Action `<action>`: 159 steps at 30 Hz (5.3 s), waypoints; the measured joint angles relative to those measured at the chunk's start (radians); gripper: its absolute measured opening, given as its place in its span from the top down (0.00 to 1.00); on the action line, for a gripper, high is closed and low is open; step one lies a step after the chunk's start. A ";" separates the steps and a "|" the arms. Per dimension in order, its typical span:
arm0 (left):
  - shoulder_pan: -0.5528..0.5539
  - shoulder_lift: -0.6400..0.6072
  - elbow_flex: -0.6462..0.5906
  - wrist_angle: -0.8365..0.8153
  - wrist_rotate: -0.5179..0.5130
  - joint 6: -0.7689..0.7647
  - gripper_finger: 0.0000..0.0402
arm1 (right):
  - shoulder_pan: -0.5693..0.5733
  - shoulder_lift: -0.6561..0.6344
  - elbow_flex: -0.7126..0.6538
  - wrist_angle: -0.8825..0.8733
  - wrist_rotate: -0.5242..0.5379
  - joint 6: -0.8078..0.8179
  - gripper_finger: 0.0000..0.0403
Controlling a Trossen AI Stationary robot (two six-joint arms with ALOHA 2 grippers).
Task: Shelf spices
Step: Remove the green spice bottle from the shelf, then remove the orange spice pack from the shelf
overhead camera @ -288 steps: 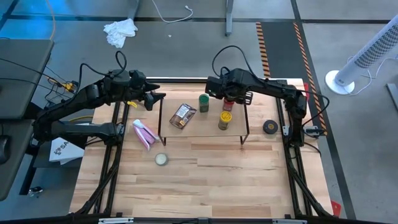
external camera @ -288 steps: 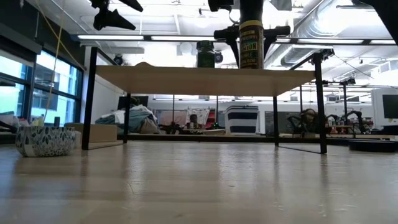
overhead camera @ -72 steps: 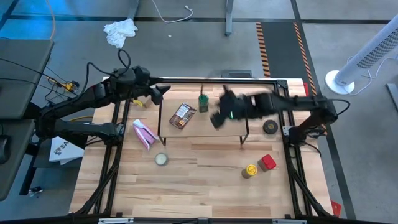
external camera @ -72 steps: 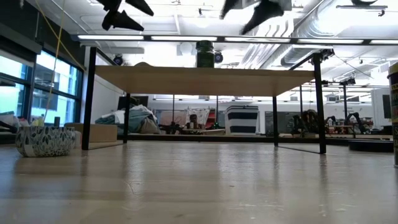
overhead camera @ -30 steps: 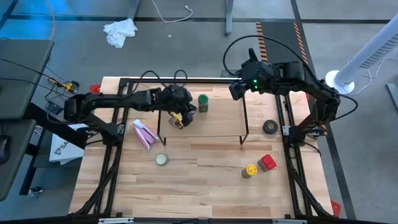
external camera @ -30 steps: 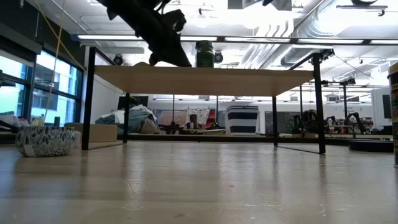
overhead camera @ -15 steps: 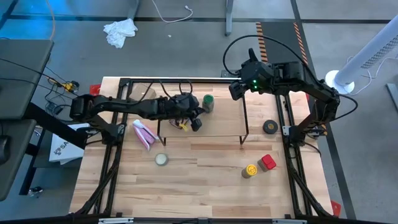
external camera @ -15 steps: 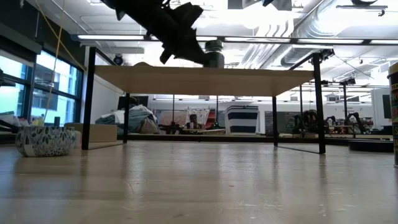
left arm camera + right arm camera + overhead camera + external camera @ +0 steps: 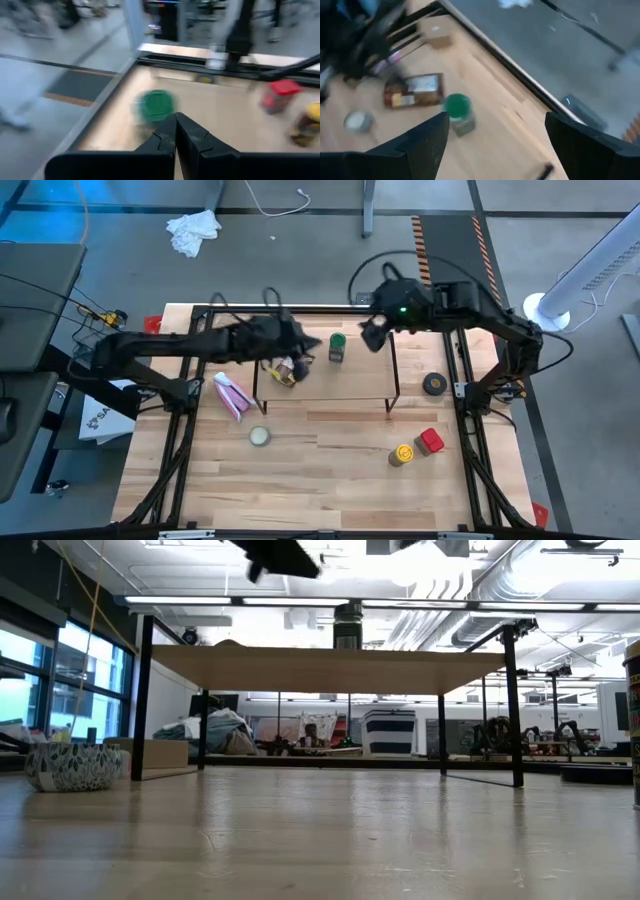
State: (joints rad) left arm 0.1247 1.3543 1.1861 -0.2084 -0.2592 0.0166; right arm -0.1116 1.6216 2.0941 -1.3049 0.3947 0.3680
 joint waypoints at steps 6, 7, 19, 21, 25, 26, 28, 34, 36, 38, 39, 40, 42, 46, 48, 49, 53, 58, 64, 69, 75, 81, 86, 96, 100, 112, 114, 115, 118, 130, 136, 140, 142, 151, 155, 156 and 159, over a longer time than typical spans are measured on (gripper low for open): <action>0.129 -0.101 -0.001 -0.154 0.033 -0.042 1.00 | -0.013 0.107 -0.018 0.093 -0.024 -0.200 0.19; 0.148 -0.107 -0.001 -0.177 0.056 -0.069 1.00 | -0.014 0.130 -0.018 0.079 -0.022 -0.224 0.19; 0.148 -0.083 -0.010 -0.248 0.153 -0.143 1.00 | -0.064 0.270 -0.019 0.057 -0.169 -0.322 0.19; 0.136 -0.084 -0.029 -0.251 0.165 -0.145 1.00 | -0.081 0.273 -0.019 0.055 -0.196 -0.324 0.19; 0.111 -0.082 -0.060 -0.283 0.172 -0.163 1.00 | -0.105 0.271 -0.052 0.080 -0.252 -0.324 0.19; 0.105 -0.083 -0.066 -0.283 0.172 -0.164 1.00 | -0.110 0.272 -0.068 0.078 -0.255 -0.324 0.19; 0.096 -0.085 -0.077 -0.279 0.172 -0.163 1.00 | -0.119 0.273 -0.107 0.083 -0.281 -0.325 0.19; 0.088 -0.111 -0.079 -0.261 0.171 -0.117 1.00 | -0.119 0.274 -0.204 0.180 -0.343 -0.324 0.19; 0.091 -0.125 -0.079 -0.258 0.166 -0.107 1.00 | -0.117 0.273 -0.219 0.206 -0.337 -0.322 0.19; 0.092 -0.139 -0.079 -0.260 0.151 -0.094 1.00 | -0.117 0.273 -0.231 0.217 -0.318 -0.320 0.21; 0.092 -0.146 -0.079 -0.262 0.143 -0.092 1.00 | -0.118 0.273 -0.235 0.223 -0.315 -0.323 0.23; 0.092 -0.152 -0.079 -0.264 0.134 -0.091 1.00 | -0.118 0.273 -0.238 0.223 -0.303 -0.324 0.26; 0.092 -0.168 -0.079 -0.265 0.128 -0.080 1.00 | -0.117 0.273 -0.239 0.194 -0.278 -0.324 0.36; 0.093 -0.227 -0.079 -0.241 0.110 -0.047 1.00 | -0.117 0.253 -0.228 0.146 -0.259 -0.319 0.55; 0.101 -0.273 -0.079 -0.208 0.095 -0.040 1.00 | -0.112 0.231 -0.200 0.131 -0.265 -0.311 0.55; 0.105 -0.298 -0.079 -0.180 0.092 -0.041 1.00 | -0.109 0.216 -0.178 0.118 -0.265 -0.293 0.55; 0.120 -0.406 -0.078 -0.044 0.088 -0.040 1.00 | -0.068 0.142 -0.080 0.021 -0.292 -0.188 0.55; 0.136 -0.487 -0.077 0.039 -0.036 -0.005 0.98 | 0.085 0.045 -0.018 -0.030 -0.317 0.033 0.55; 0.165 -0.484 -0.077 -0.037 -0.058 -0.014 0.88 | 0.385 0.018 -0.064 -0.120 -0.229 0.426 0.55; 0.175 -0.432 -0.078 -0.106 0.000 -0.059 0.77 | 0.608 0.031 -0.217 -0.057 -0.228 0.781 0.55; 0.177 -0.382 -0.078 -0.113 0.067 -0.069 0.66 | 0.805 0.034 -0.492 0.181 -0.243 1.159 0.55; 0.177 -0.386 -0.078 -0.061 0.057 -0.156 0.61 | 0.952 0.034 -0.752 0.284 -0.249 1.497 0.55; 0.177 -0.402 -0.078 -0.036 0.036 -0.199 0.61 | 1.012 0.034 -0.902 0.285 -0.255 1.669 0.55; 0.176 -0.420 -0.078 -0.037 0.013 -0.207 0.61 | 1.021 0.034 -1.020 0.286 -0.171 1.693 0.51; 0.176 -0.420 -0.078 -0.041 -0.007 -0.215 0.61 | 1.022 0.034 -1.028 0.292 -0.216 1.690 0.30; 0.176 -0.418 -0.078 -0.041 -0.064 -0.197 0.61 | 1.019 0.033 -0.897 0.243 -0.323 1.414 0.08; 0.176 -0.418 -0.078 -0.041 -0.072 -0.187 0.61 | 1.019 0.033 -0.838 0.172 -0.329 1.374 0.08; 0.176 -0.418 -0.078 -0.041 -0.075 -0.179 0.61 | 1.019 0.033 -0.806 0.129 -0.330 1.354 0.08; 0.176 -0.418 -0.078 -0.042 -0.090 -0.165 0.61 | 1.019 0.032 -0.695 -0.041 -0.324 1.317 0.08; 0.159 -0.280 -0.064 -0.376 0.173 -0.203 0.61 | 0.845 -0.018 -0.452 -0.237 0.004 1.219 0.08; 0.186 -0.149 -0.059 -0.422 0.311 -0.348 0.61 | 0.610 -0.041 -0.451 -0.109 0.021 0.929 0.08; 0.210 -0.041 0.011 -0.601 0.332 -0.382 0.61 | 0.484 -0.046 -0.451 -0.052 -0.030 0.803 0.08; 0.216 0.010 0.045 -0.673 0.321 -0.340 0.61 | 0.441 -0.046 -0.451 -0.056 -0.040 0.801 0.08; 0.244 0.157 0.124 -0.704 0.369 -0.383 0.61 | 0.356 -0.046 -0.451 -0.050 -0.073 0.716 0.08; 0.244 0.201 0.126 -0.698 0.383 -0.455 0.61 | 0.346 -0.046 -0.451 -0.049 -0.085 0.673 0.08; 0.244 0.210 0.130 -0.693 0.389 -0.462 0.61 | 0.346 -0.046 -0.451 -0.049 -0.087 0.665 0.08; 0.244 0.230 0.132 -0.686 0.399 -0.477 0.61 | 0.347 -0.046 -0.451 -0.048 -0.089 0.640 0.08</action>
State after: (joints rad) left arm 0.3683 1.5838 1.3178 -0.8949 0.1396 -0.4600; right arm 0.2352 1.5761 1.6428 -1.3533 0.3061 1.0085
